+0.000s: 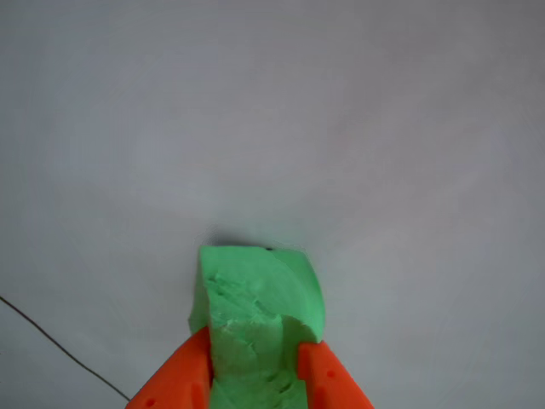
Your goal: Grasp the colored block, Place it on the black dot, and then return the arm to the default position.
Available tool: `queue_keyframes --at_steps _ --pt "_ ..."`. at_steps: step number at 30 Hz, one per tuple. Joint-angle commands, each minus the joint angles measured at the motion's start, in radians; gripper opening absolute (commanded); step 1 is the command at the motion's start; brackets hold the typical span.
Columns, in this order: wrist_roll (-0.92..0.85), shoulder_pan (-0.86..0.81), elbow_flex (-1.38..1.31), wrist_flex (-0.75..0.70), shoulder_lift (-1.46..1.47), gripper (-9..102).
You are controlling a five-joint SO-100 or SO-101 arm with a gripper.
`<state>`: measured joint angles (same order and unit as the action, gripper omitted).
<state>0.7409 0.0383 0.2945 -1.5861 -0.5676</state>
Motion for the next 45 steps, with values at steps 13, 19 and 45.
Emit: queue_keyframes --at_steps 13,19,45 --pt "-0.014 0.028 0.049 -0.051 -0.028 0" --pt "-0.049 0.026 0.066 -0.054 -0.026 9" --pt "-0.106 0.055 0.348 -0.126 -0.471 64"
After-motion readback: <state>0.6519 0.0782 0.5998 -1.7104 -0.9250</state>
